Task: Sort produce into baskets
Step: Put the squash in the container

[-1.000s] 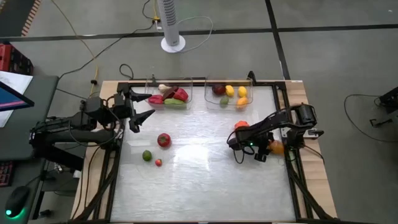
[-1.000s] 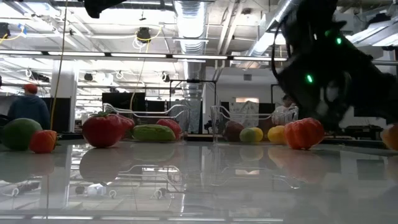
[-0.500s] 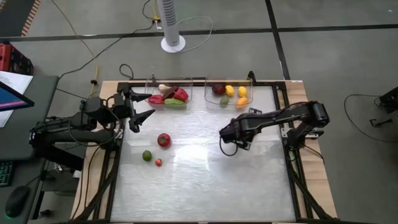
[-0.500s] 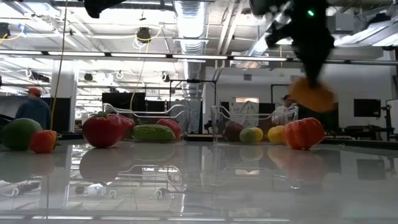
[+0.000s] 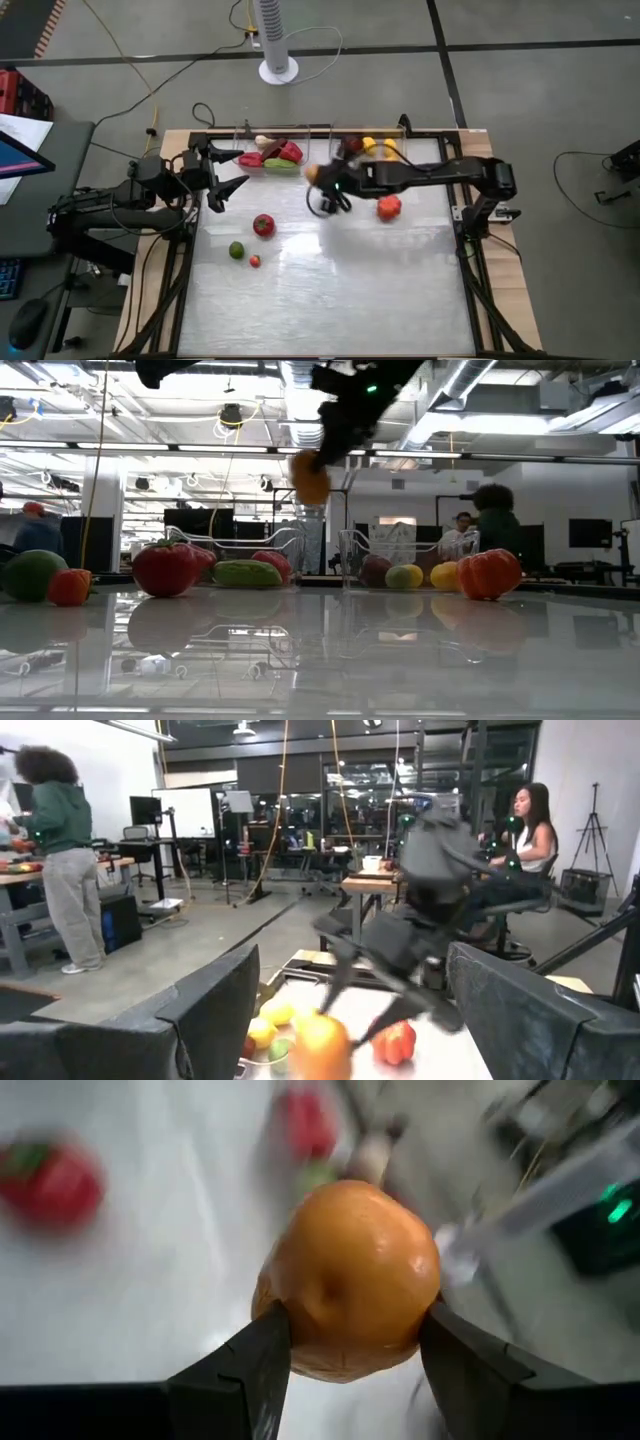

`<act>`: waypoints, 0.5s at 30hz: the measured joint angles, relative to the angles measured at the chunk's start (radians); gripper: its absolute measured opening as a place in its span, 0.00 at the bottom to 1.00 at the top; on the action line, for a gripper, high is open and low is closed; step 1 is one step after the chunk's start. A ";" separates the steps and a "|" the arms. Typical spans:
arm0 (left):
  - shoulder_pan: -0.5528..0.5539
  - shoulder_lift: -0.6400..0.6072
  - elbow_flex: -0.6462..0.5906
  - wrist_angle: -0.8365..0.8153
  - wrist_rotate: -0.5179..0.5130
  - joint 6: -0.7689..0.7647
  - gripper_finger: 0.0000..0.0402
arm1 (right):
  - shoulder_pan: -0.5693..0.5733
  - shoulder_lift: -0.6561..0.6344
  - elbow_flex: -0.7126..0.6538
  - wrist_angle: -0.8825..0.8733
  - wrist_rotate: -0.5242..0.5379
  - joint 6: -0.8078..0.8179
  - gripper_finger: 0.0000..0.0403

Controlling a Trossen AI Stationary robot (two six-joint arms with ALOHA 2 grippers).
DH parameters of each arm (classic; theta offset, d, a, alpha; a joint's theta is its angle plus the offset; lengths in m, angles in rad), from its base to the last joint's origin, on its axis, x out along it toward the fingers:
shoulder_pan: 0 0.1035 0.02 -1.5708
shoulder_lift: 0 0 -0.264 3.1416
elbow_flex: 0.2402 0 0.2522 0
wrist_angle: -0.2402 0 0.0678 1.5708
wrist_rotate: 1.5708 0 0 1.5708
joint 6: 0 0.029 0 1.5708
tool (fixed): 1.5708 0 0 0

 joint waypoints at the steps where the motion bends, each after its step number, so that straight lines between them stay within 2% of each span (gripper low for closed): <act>1: 0.000 0.000 0.000 0.000 0.000 0.001 0.77 | -0.019 0.011 0.000 0.076 0.000 -0.044 0.56; 6: 0.000 0.000 0.000 -0.004 -0.001 0.030 0.77 | -0.106 0.079 0.000 0.400 -0.052 -0.164 0.56; 9: 0.000 0.000 0.000 -0.007 -0.001 0.034 0.77 | -0.154 0.119 0.000 0.536 -0.209 -0.202 0.59; 11: 0.000 0.000 0.000 -0.008 -0.001 0.035 0.77 | -0.181 0.146 0.004 0.577 -0.269 -0.216 0.62; 15: 0.000 0.000 0.000 -0.021 -0.001 0.038 0.77 | -0.217 0.190 0.051 0.519 -0.282 -0.215 0.74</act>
